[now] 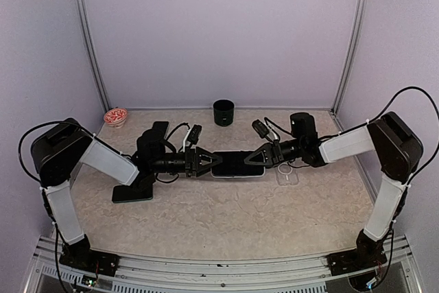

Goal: Put the phone into the phone case
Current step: Press the corner of the phone case at the top left corner of the phone case, then press the corner of the phone case at the bottom left corner of the phone case.

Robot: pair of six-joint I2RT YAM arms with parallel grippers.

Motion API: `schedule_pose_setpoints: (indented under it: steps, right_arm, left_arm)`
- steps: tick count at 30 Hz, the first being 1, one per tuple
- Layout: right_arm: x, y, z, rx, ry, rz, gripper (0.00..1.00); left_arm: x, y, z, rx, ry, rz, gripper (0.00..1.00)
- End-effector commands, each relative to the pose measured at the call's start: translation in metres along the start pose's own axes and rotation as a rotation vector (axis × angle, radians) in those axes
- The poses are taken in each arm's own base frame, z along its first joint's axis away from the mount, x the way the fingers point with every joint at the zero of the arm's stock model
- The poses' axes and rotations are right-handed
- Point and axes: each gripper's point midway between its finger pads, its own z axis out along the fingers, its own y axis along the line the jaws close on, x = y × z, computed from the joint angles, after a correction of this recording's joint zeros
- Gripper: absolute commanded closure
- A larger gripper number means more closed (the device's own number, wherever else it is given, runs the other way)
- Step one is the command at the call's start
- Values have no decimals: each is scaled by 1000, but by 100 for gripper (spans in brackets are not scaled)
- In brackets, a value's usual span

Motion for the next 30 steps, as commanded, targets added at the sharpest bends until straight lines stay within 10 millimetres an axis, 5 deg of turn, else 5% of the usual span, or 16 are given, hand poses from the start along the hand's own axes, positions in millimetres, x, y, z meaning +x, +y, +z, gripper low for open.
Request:
schedule_pose_setpoints:
  steps: [1,13,17,21,30]
  right_arm:
    - [-28,33,-4,-14,-67,-132,92]
    - [-35,29,-8,41,-90,-135,92]
    - [-35,26,-9,73,-89,-144,91]
    - [-36,21,-11,122,-96,-156,92]
    - [-38,19,-15,178,-103,-185,93]
  left_arm:
    - [1,-29,-1,87,11,57,55]
    - [5,-32,-1,93,19,63,65]
    - [5,-30,-1,90,17,57,77]
    - [5,-27,0,85,15,47,99]
    - [5,-16,-2,43,2,26,100]
